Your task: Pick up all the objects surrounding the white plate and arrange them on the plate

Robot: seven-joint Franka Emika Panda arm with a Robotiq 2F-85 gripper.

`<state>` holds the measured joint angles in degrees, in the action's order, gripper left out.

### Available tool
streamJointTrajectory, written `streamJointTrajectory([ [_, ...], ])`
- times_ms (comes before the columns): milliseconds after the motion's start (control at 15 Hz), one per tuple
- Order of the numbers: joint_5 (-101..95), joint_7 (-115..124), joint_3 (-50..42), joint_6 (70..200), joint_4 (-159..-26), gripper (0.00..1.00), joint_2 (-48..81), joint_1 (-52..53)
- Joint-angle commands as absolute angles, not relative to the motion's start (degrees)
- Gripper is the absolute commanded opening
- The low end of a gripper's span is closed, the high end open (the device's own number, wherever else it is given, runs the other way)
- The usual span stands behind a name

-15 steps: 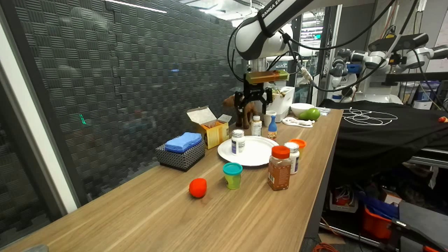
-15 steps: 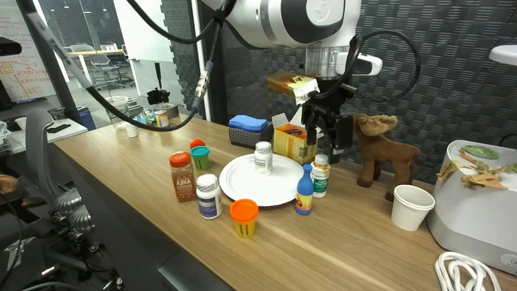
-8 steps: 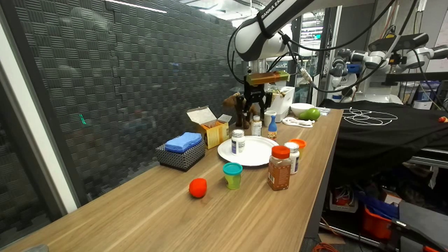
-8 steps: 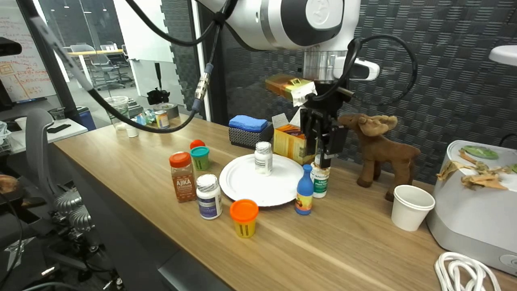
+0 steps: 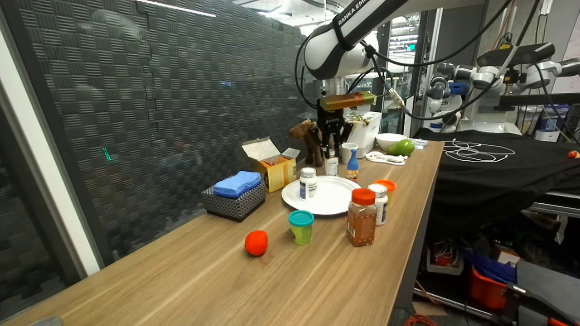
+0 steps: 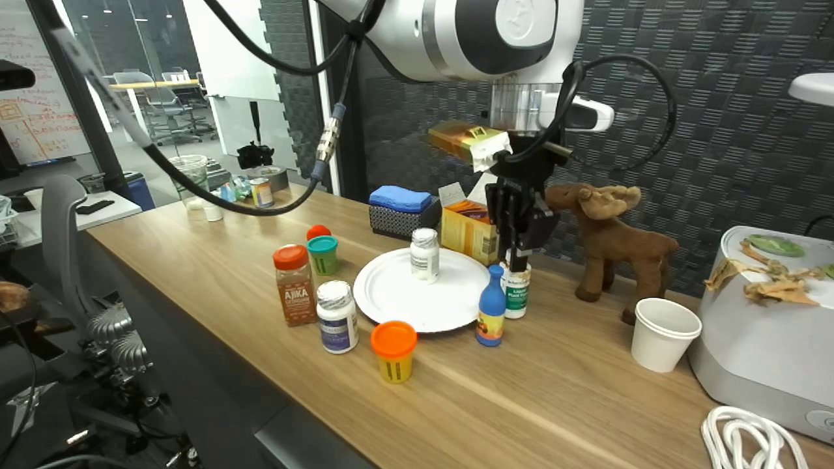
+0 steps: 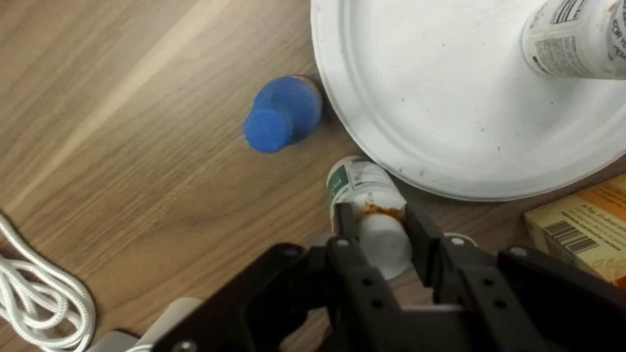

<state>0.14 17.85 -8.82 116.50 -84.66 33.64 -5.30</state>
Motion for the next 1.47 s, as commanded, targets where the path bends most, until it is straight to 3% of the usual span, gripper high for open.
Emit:
streamJointTrajectory([
  [0, -1.86, 19.23, -9.66, 114.96, -84.28, 0.12, 32.43, -4.49],
  [733, -2.18, 17.18, -7.23, 118.07, -90.71, 0.12, 22.71, -3.07],
  [1400, -0.25, 13.54, -3.91, 119.24, -92.58, 0.08, 25.05, -2.35],
])
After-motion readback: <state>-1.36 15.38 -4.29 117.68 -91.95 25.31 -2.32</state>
